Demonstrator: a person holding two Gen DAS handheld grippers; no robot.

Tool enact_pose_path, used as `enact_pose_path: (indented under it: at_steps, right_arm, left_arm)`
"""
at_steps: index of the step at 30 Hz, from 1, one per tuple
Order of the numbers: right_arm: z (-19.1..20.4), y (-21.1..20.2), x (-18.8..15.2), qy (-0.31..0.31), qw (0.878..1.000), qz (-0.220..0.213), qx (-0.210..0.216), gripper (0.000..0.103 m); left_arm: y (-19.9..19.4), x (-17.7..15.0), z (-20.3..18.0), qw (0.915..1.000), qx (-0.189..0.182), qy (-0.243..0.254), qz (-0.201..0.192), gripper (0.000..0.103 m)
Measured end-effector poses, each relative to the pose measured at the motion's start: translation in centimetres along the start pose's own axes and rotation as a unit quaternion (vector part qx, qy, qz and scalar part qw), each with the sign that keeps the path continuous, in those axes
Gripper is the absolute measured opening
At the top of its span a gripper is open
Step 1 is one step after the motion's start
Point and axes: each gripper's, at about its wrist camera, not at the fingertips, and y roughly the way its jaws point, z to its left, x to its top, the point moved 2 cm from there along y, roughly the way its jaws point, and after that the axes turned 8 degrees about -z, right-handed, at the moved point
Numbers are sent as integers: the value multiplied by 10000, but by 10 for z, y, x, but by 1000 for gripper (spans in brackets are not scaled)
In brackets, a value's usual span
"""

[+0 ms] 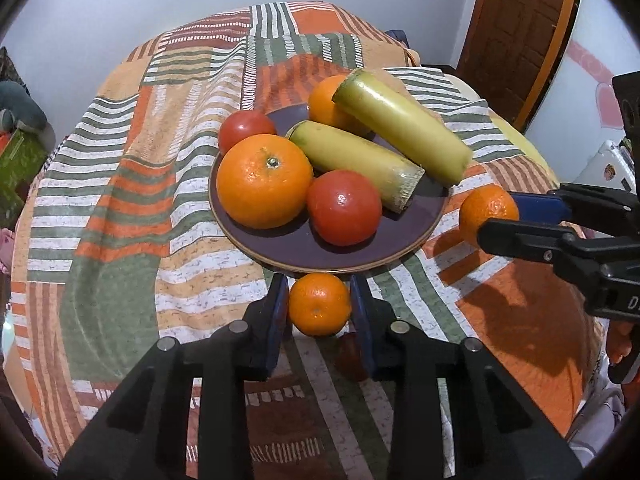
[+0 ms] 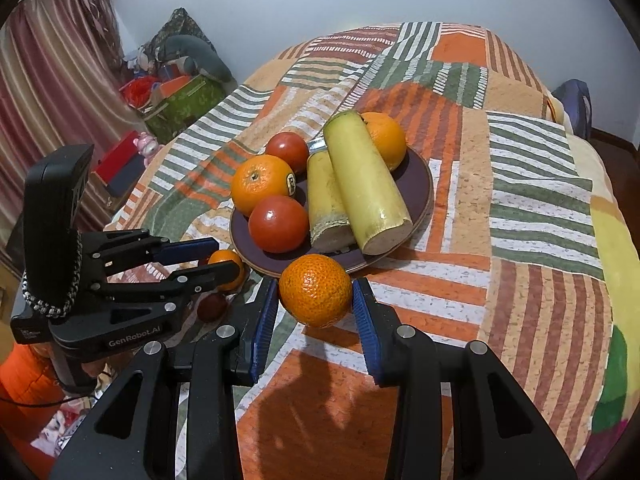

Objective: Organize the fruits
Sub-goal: 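Grasp a small mandarin with the right gripper while the left gripper grasps another orange, then place the mandarin on the plate with the right gripper while the left gripper places its orange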

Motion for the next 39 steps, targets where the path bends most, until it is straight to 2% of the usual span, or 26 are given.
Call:
enact_pose_path:
  at_steps: [11, 21, 30, 39]
  right_arm:
    - [-9, -19, 24, -74, 9990, -408, -178, 35]
    - [-23, -14, 54, -250, 9962, -697, -465, 35]
    - [-43, 12, 67, -309, 9955, -603, -665, 35]
    - [-55, 45, 67, -298, 9970, -285, -652, 35]
  left_arm:
    - [-25, 30, 6, 9989, -98, -151, -432, 32]
    - [-22, 65, 4, 9970, -183, -142, -740, 32]
    - [2, 81, 6, 9972, -194, -215, -690, 32]
    - [27, 84, 8, 9982, -186, -188, -546, 32]
